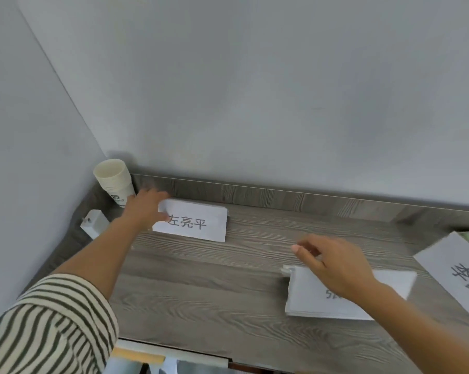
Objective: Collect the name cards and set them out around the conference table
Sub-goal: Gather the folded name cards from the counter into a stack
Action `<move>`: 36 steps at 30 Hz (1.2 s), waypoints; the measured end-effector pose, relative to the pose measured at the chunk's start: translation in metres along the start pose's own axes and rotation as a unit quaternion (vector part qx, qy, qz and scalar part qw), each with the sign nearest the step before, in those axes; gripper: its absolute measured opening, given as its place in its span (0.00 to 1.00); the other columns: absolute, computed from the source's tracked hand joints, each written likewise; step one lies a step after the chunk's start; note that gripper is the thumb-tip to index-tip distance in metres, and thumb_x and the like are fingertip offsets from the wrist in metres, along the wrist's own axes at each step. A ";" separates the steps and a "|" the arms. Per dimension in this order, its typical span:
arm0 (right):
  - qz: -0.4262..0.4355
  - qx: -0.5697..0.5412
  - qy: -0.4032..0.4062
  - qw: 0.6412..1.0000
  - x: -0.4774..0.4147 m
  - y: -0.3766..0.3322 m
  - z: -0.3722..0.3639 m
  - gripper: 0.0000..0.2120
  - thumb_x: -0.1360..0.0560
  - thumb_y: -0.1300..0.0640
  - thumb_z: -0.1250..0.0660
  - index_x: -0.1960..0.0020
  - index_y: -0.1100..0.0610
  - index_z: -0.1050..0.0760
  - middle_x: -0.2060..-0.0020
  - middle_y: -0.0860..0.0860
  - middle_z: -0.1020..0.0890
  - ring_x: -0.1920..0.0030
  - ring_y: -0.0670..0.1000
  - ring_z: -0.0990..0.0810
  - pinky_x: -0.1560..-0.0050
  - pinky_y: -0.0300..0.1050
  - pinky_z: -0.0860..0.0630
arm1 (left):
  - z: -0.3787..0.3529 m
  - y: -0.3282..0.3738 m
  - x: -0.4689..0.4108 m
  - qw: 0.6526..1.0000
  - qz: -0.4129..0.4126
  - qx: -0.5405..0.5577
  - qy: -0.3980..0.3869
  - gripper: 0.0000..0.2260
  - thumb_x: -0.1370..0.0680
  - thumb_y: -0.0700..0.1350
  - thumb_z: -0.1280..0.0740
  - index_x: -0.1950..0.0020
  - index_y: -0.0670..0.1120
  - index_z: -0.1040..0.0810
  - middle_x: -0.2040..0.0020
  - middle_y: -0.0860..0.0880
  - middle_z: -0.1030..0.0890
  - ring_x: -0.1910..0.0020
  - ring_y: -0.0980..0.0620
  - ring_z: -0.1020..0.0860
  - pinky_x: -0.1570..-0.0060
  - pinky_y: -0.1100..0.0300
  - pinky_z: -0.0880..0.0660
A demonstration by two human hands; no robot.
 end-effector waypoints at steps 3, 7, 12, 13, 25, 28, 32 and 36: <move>-0.002 -0.022 0.008 1.000 0.000 0.001 0.001 0.30 0.28 0.28 0.53 0.45 0.44 0.22 0.56 0.38 0.17 0.56 0.39 0.21 0.57 0.40 0.25 | 0.013 0.010 0.007 0.992 -0.034 0.120 0.006 0.29 0.33 0.54 0.25 0.36 0.43 0.23 0.37 0.41 0.21 0.38 0.41 0.25 0.41 0.49 0.28; -0.031 -0.145 0.056 0.987 0.004 0.007 0.024 0.23 0.27 0.35 0.44 0.45 0.47 0.20 0.57 0.37 0.19 0.56 0.38 0.21 0.50 0.43 0.21 | 0.051 0.048 0.037 0.962 -0.094 0.249 0.055 0.27 0.38 0.61 0.28 0.47 0.44 0.18 0.53 0.48 0.17 0.54 0.46 0.20 0.54 0.49 0.24; -0.076 -0.346 0.167 0.920 0.028 0.042 0.070 0.24 0.27 0.39 0.40 0.34 0.46 0.27 0.44 0.39 0.20 0.42 0.36 0.23 0.43 0.37 0.27 | 0.086 0.144 0.086 0.929 -0.191 0.310 0.057 0.15 0.31 0.51 0.24 0.47 0.50 0.19 0.53 0.55 0.19 0.55 0.59 0.22 0.60 0.63 0.29; -0.075 -0.385 0.178 0.902 0.034 0.050 0.077 0.24 0.26 0.39 0.40 0.32 0.45 0.29 0.40 0.42 0.21 0.39 0.39 0.24 0.39 0.41 0.29 | 0.087 0.166 0.095 0.926 -0.215 0.304 0.053 0.15 0.31 0.51 0.24 0.46 0.51 0.20 0.53 0.56 0.20 0.55 0.59 0.23 0.59 0.64 0.30; -0.142 -0.456 0.158 0.864 0.088 0.116 0.041 0.18 0.19 0.46 0.47 0.35 0.50 0.26 0.40 0.47 0.20 0.41 0.39 0.24 0.37 0.37 0.27 | 0.010 0.308 0.152 0.957 -0.274 0.095 0.028 0.19 0.27 0.59 0.32 0.40 0.51 0.25 0.46 0.53 0.22 0.45 0.51 0.25 0.48 0.56 0.30; -0.169 -0.458 0.136 0.862 0.092 0.129 0.020 0.17 0.18 0.52 0.46 0.34 0.52 0.26 0.37 0.50 0.21 0.38 0.44 0.24 0.35 0.41 0.29 | -0.012 0.300 0.150 0.955 -0.225 0.194 -0.007 0.19 0.30 0.56 0.27 0.41 0.51 0.23 0.46 0.55 0.22 0.46 0.54 0.24 0.51 0.64 0.31; -0.185 -0.499 0.125 0.837 0.092 0.131 0.007 0.20 0.18 0.50 0.47 0.29 0.53 0.30 0.32 0.49 0.25 0.33 0.46 0.28 0.37 0.35 0.33 | -0.043 0.282 0.158 0.824 -0.012 0.565 -0.031 0.20 0.25 0.52 0.32 0.34 0.49 0.27 0.41 0.50 0.23 0.47 0.54 0.24 0.53 0.65 0.28; -0.163 -0.543 0.061 0.821 0.092 0.121 0.000 0.22 0.24 0.40 0.47 0.31 0.42 0.34 0.31 0.44 0.30 0.31 0.45 0.32 0.39 0.33 0.34 | -0.058 0.293 0.169 0.741 0.102 0.664 -0.013 0.13 0.20 0.52 0.41 0.42 0.46 0.25 0.56 0.50 0.21 0.63 0.52 0.22 0.66 0.56 0.22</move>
Point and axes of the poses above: each hand's wrist, its own x-axis away from the middle knuckle, its own z-axis out of the back of the hand, y = z × x, the point moved 7 cm from there along -x, towards the middle knuckle
